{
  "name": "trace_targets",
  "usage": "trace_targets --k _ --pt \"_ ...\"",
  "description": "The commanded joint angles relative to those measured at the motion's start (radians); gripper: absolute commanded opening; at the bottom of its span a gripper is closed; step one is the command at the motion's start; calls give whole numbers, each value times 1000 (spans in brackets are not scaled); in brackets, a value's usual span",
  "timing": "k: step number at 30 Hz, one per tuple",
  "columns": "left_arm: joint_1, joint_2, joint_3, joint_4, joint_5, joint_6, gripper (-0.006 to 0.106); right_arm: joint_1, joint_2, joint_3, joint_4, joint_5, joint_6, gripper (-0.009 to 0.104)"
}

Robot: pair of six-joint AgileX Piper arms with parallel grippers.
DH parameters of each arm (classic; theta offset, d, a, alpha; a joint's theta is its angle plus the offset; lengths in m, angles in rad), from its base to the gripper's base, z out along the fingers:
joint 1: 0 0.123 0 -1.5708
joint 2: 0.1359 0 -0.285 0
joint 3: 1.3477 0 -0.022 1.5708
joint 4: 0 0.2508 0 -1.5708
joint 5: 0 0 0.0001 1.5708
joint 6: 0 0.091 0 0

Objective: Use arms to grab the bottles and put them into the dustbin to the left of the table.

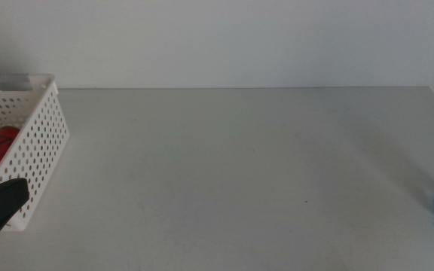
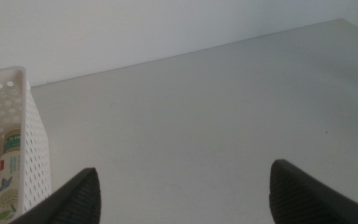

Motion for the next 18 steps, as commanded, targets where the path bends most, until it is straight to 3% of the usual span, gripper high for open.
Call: trace_targets --k 1,9,18 --pt "-7 7 -24 0 -73 -12 92 -34 -2 -9 -35 -84 64 65" --pt "-7 7 -24 0 -73 -12 92 -29 -1 -10 -142 -118 -81 65" --pt "-7 7 -24 0 -73 -12 92 -29 139 -10 -142 -239 -144 78"
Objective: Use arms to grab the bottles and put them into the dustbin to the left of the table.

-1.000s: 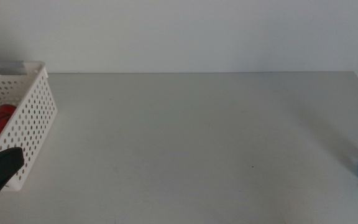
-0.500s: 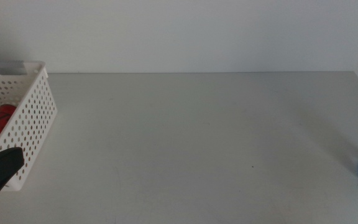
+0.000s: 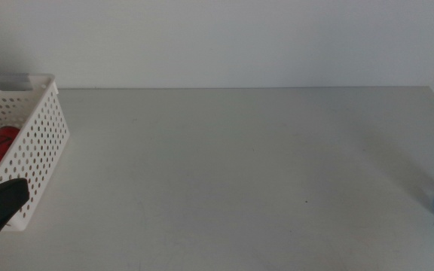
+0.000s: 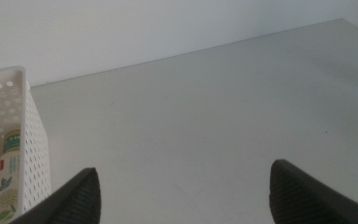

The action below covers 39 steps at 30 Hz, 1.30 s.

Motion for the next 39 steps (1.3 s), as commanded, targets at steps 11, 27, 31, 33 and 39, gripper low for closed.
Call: trace_targets --k 11,27,31,33,39 --pt "-7 7 -24 0 -73 -12 92 -5 217 -12 96 -350 -203 86" --pt "-7 7 -24 0 -73 -12 92 -5 484 -189 106 -399 -240 86" --pt "-7 7 -24 0 -73 -12 92 -5 537 -220 104 -405 -225 86" --pt "-7 7 -24 0 -73 -12 92 -5 563 -235 104 -424 -218 86" --pt "-7 7 -24 0 -73 -12 92 -5 636 -279 98 -459 -208 86"
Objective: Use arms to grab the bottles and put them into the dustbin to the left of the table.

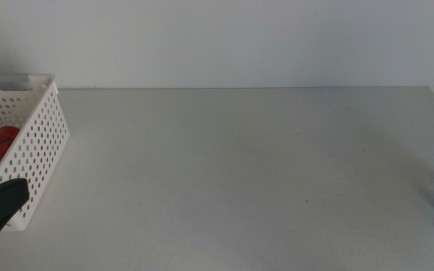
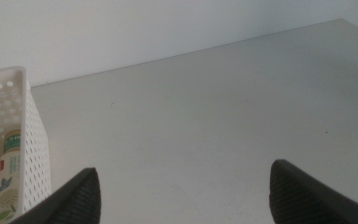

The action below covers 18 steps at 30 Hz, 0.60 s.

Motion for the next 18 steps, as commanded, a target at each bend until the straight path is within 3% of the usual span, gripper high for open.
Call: trace_targets --k 1,3,6,11,18 --pt "-7 7 -24 0 -73 -12 92 -5 -1 -32 3 -147 -2 85" --pt "-7 7 -24 0 -73 -12 92 -5 15 -45 2 -161 -3 81" --pt "-7 7 -24 0 -73 -12 92 -5 26 -56 -11 -159 -5 62" --pt "-7 7 -24 0 -73 -12 92 -5 25 -56 -51 -160 -3 -2" --pt "-7 7 -24 0 -73 -12 92 92 4 -92 -148 -187 94 -1"
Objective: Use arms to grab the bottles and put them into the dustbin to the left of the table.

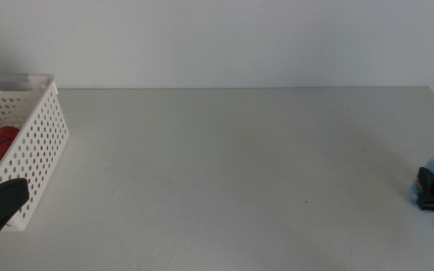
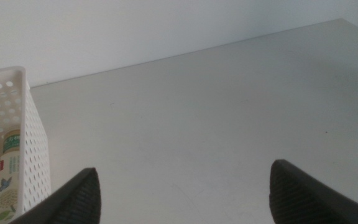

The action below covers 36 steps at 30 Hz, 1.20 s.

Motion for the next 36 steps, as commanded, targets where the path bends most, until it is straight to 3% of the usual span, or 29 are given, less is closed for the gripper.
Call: trace_targets --k 1,5,10,17,24,36 --pt "-7 7 -24 0 -73 -12 92 62 -50 -49 -73 -204 50 -1" --pt "-7 7 -24 0 -73 -12 92 204 -49 -167 -83 -143 161 -1" --pt "-7 7 -24 0 -73 -12 92 381 -42 -386 -102 130 247 -1" --pt "-7 7 -24 0 -73 -12 92 557 101 -741 -202 381 260 -1" --pt "-7 7 -24 0 -73 -12 92 679 261 -991 -276 446 329 -1" --pt "-7 7 -24 0 -73 -12 92 741 323 -1017 -254 464 326 4"
